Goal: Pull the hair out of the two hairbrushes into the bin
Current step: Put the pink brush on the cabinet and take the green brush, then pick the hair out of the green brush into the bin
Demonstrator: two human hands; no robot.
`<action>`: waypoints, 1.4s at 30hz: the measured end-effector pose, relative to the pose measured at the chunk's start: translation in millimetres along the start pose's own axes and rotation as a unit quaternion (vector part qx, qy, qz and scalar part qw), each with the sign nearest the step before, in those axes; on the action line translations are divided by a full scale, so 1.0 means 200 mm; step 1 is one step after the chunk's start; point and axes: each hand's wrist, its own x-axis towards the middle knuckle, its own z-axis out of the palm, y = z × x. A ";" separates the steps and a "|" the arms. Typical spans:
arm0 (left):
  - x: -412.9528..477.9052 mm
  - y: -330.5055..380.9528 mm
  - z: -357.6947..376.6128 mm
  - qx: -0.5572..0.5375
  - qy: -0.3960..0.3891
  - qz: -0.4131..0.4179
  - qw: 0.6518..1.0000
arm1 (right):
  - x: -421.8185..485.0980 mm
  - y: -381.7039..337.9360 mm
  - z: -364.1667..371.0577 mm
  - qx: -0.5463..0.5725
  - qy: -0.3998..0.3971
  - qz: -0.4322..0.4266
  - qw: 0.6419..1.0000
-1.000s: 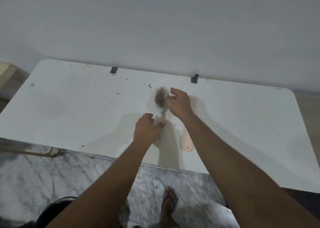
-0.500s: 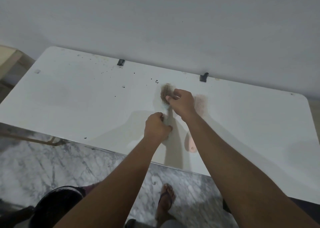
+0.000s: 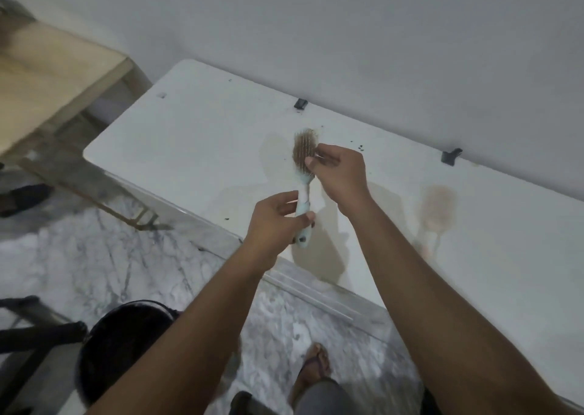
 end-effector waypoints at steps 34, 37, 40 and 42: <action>-0.61 -2.50 -1.97 -0.252 0.327 -0.104 0.905 | -1.54 1.42 2.67 -0.126 -0.353 -0.092 0.922; -0.65 -2.60 -1.97 -0.261 0.335 -0.080 0.902 | -1.60 1.48 2.67 -0.144 -0.387 -0.128 0.902; -0.73 -2.62 -1.96 -0.279 0.329 -0.075 0.899 | -1.66 1.47 2.64 -0.151 -0.409 -0.147 0.888; -0.76 -2.65 -1.96 -0.282 0.314 -0.071 0.904 | -1.67 1.47 2.62 -0.164 -0.410 -0.179 0.879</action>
